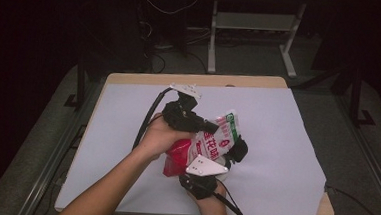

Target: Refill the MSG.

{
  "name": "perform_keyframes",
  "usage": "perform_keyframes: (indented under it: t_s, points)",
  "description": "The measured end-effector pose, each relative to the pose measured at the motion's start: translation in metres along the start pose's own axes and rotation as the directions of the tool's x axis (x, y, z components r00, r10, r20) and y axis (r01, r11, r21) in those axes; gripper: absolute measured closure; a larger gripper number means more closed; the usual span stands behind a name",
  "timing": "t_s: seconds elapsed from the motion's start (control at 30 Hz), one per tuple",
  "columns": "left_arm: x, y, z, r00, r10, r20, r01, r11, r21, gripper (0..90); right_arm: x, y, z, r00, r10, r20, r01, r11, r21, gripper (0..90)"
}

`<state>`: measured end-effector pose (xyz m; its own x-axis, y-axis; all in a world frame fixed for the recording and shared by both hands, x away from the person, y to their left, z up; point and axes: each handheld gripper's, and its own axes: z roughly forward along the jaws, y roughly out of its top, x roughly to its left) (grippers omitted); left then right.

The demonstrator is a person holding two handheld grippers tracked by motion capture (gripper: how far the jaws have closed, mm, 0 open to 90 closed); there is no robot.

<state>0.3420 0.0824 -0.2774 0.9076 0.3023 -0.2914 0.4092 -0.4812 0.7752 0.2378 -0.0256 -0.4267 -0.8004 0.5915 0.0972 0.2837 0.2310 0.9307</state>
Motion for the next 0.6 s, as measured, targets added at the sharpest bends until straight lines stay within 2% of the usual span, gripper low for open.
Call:
perform_keyframes:
  t_s: [0.6]
  points:
    - [0.0001, 0.0, 0.0007, 1.0, -0.006, 0.001, 0.006, 1.0, -0.001, 89.9, -0.0003, -0.0001, 0.0001, 1.0, 0.0, -0.002, 0.0, 1.0, -0.001, 90.0]
